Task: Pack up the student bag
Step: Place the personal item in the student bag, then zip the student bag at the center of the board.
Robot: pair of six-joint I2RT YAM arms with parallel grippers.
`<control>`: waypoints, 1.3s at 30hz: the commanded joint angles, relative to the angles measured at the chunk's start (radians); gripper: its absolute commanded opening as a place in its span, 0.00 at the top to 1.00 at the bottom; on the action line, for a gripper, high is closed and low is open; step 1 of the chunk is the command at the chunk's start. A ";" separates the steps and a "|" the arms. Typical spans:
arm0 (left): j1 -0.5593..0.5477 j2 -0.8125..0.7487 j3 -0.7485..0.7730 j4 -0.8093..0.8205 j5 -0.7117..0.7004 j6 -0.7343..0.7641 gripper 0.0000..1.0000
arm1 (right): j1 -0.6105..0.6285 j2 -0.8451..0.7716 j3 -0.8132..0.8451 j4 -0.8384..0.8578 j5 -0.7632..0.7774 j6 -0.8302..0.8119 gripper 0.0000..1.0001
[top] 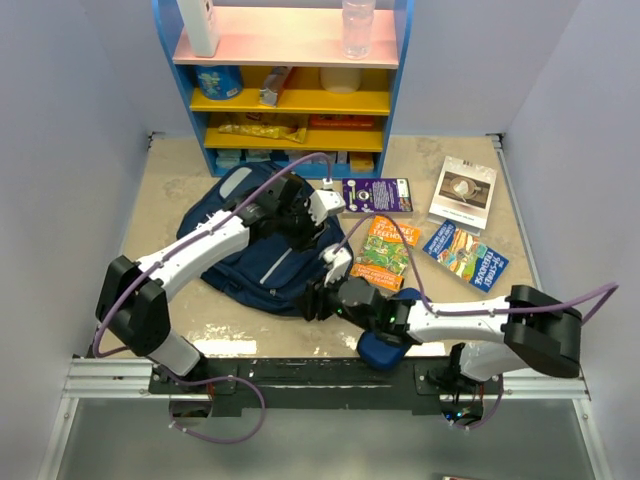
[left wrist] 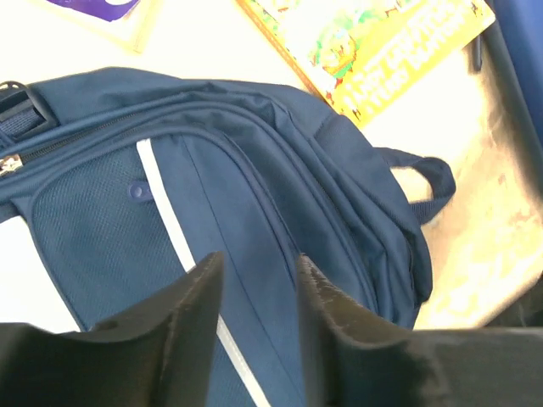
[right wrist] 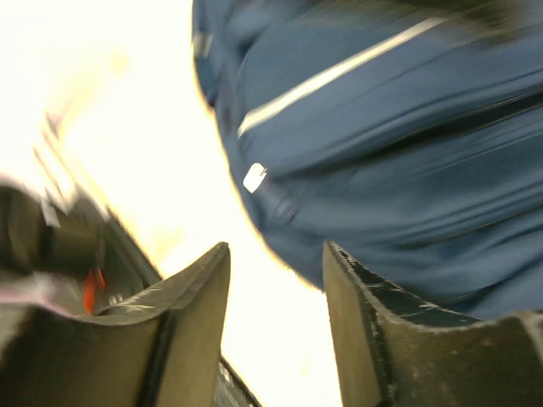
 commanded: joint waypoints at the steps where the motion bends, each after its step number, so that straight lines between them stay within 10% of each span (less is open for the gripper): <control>1: 0.004 0.019 0.084 0.019 -0.003 -0.023 0.51 | 0.081 0.039 0.080 -0.084 0.064 -0.202 0.45; 5: 0.155 -0.020 0.099 -0.055 0.089 0.029 0.27 | 0.115 0.108 0.184 -0.153 0.114 -0.282 0.44; 14: 0.346 -0.173 -0.068 -0.121 0.123 0.192 0.24 | 0.123 0.312 0.420 -0.311 0.223 -0.363 0.41; 39: 0.376 -0.239 -0.200 -0.112 0.190 0.267 0.24 | 0.171 0.427 0.519 -0.439 0.322 -0.230 0.56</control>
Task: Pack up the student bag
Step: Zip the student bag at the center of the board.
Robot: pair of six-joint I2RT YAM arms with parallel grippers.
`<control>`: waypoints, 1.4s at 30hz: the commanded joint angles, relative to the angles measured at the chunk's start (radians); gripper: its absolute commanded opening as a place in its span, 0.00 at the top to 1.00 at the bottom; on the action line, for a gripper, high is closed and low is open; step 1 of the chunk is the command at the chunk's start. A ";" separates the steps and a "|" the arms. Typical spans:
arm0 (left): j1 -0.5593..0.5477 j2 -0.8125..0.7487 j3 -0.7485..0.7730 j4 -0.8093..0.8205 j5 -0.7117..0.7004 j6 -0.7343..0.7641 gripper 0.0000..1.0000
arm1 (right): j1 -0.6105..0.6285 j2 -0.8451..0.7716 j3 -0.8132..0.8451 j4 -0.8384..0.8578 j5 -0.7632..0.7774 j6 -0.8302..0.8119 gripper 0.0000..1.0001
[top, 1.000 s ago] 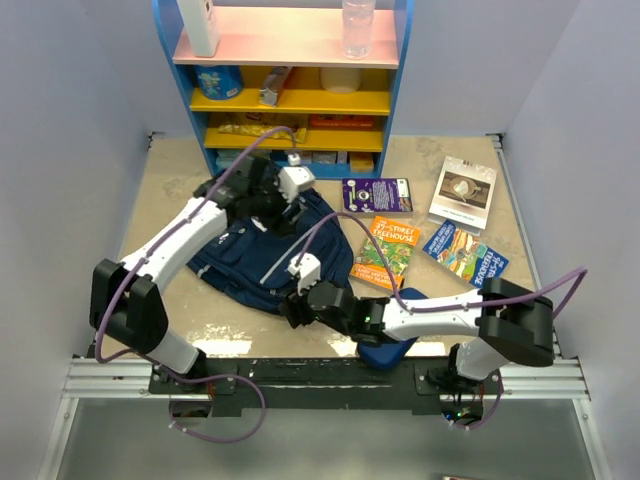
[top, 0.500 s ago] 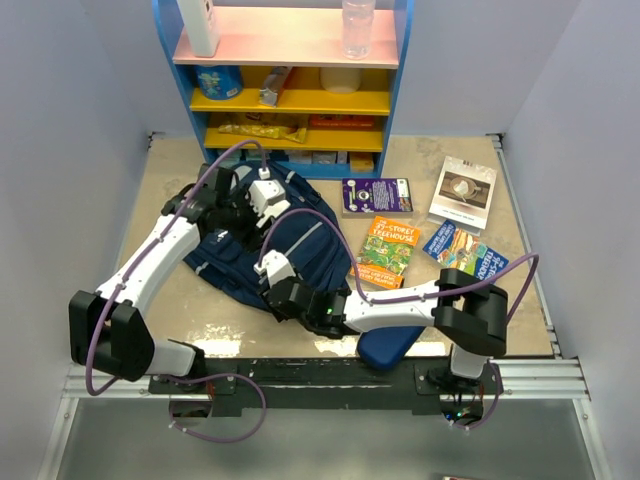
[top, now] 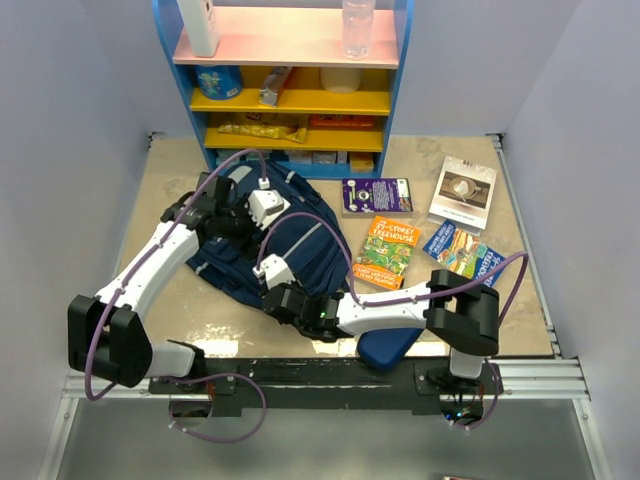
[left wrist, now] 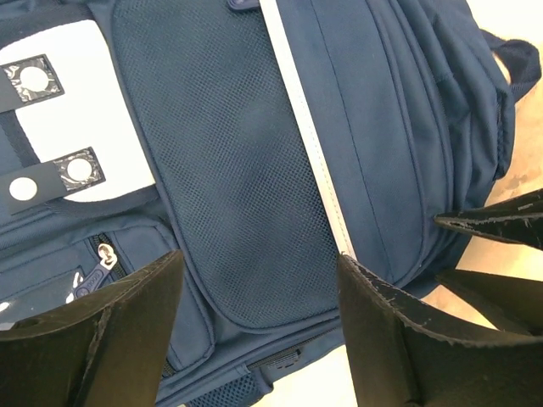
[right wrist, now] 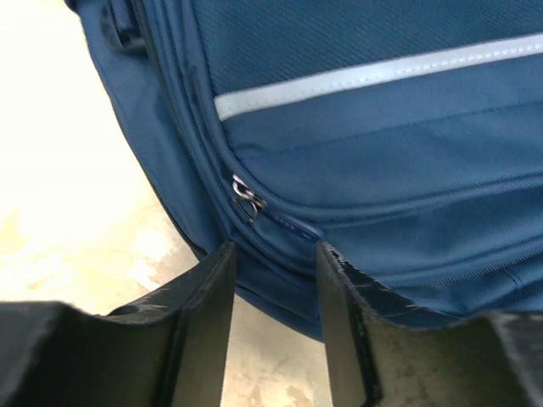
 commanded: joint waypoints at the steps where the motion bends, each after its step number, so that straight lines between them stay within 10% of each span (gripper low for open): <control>1: 0.007 -0.039 -0.038 0.019 0.025 0.058 0.25 | 0.005 -0.048 -0.033 0.102 0.002 -0.001 0.57; 9: 0.041 -0.059 -0.121 -0.030 0.091 0.279 0.39 | -0.084 -0.150 -0.114 0.148 -0.107 -0.028 0.64; 25: 0.046 -0.090 -0.345 0.106 0.206 0.578 0.29 | -0.213 -0.243 -0.254 0.304 -0.514 -0.111 0.51; 42: 0.038 -0.093 -0.310 0.198 0.200 0.532 0.32 | -0.265 -0.113 -0.190 0.315 -0.589 -0.162 0.50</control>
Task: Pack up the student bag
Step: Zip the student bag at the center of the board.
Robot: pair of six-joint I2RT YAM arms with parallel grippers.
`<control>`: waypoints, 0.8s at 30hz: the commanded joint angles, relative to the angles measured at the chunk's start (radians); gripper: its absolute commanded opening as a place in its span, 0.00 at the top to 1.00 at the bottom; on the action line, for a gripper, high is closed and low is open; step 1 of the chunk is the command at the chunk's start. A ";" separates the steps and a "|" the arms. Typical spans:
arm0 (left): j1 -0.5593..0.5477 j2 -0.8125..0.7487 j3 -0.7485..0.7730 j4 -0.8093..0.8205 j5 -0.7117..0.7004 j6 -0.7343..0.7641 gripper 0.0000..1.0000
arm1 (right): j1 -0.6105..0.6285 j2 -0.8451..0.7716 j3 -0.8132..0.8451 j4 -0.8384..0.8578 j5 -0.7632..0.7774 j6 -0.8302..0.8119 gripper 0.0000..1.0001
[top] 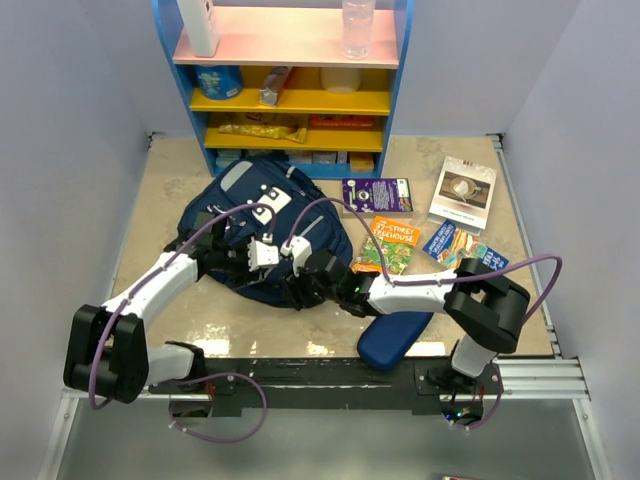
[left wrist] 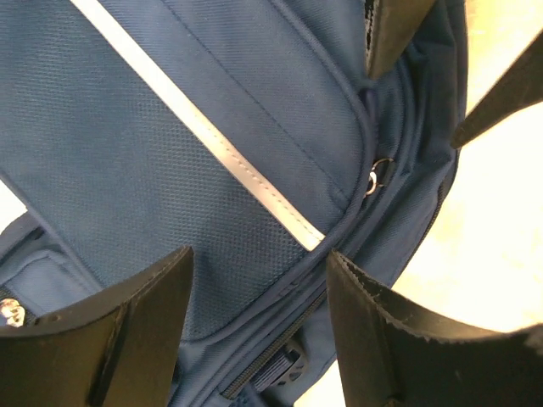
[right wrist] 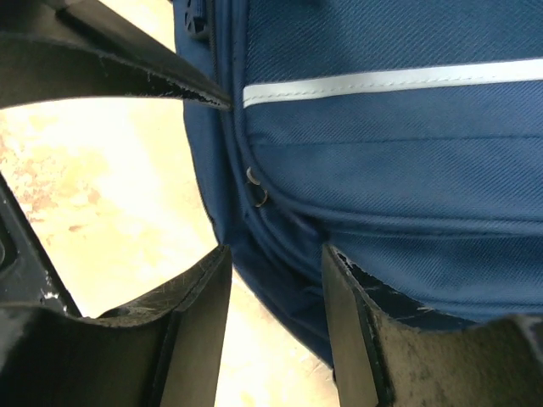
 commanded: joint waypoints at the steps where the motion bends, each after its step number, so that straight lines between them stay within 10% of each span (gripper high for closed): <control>1: -0.003 -0.009 0.062 -0.007 0.048 0.007 0.32 | -0.013 0.014 0.042 0.025 -0.046 -0.033 0.51; 24: -0.062 0.035 0.040 0.069 0.042 -0.009 0.29 | -0.047 0.074 0.103 0.009 -0.126 -0.045 0.63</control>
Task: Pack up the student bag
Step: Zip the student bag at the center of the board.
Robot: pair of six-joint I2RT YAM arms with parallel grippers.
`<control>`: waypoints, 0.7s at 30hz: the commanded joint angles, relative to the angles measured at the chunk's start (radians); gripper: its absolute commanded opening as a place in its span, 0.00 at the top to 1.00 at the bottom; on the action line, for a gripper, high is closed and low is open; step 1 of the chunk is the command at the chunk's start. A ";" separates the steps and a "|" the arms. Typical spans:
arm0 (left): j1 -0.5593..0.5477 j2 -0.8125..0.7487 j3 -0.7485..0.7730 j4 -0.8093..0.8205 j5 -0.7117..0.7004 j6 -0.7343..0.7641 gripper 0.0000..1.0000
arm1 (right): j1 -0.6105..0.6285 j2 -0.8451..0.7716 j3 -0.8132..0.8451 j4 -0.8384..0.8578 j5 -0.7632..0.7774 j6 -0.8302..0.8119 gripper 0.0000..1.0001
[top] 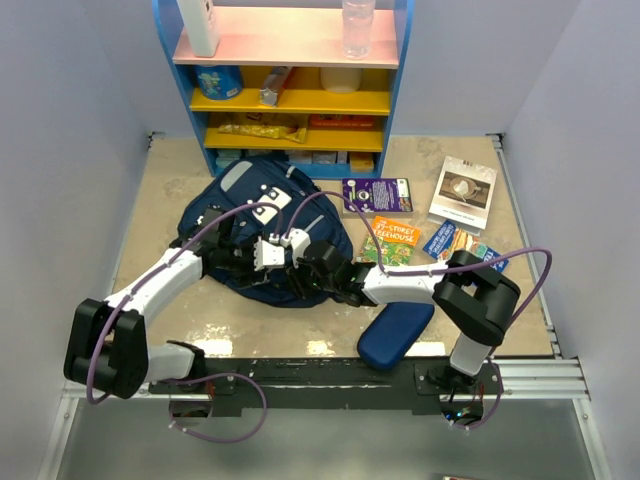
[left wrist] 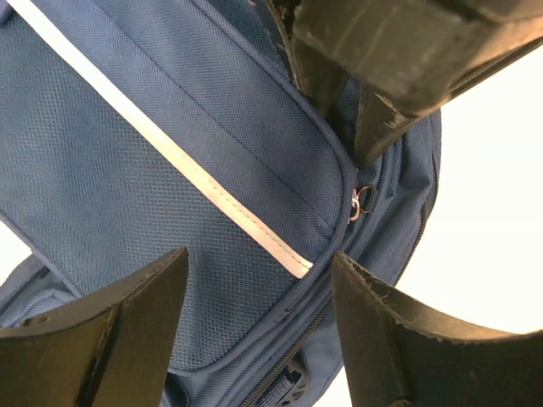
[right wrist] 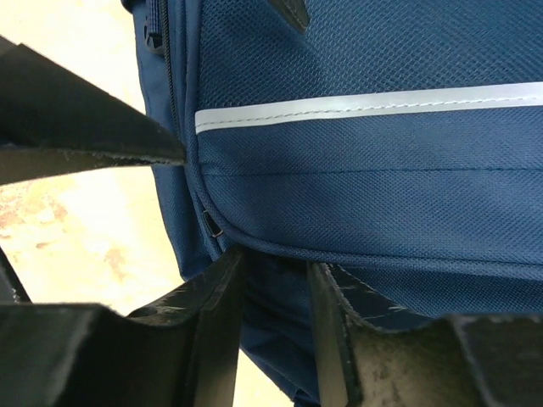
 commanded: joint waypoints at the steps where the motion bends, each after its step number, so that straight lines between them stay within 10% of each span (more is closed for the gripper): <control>1: -0.009 0.011 -0.010 0.106 0.037 -0.018 0.30 | 0.014 0.014 0.047 0.030 -0.080 -0.014 0.64; 13: -0.011 0.032 0.011 0.172 0.045 -0.096 0.57 | 0.024 -0.061 -0.020 0.085 -0.067 0.032 1.00; 21: 0.011 0.019 0.002 0.088 0.043 -0.058 0.64 | 0.024 -0.195 -0.148 0.145 0.039 0.116 1.00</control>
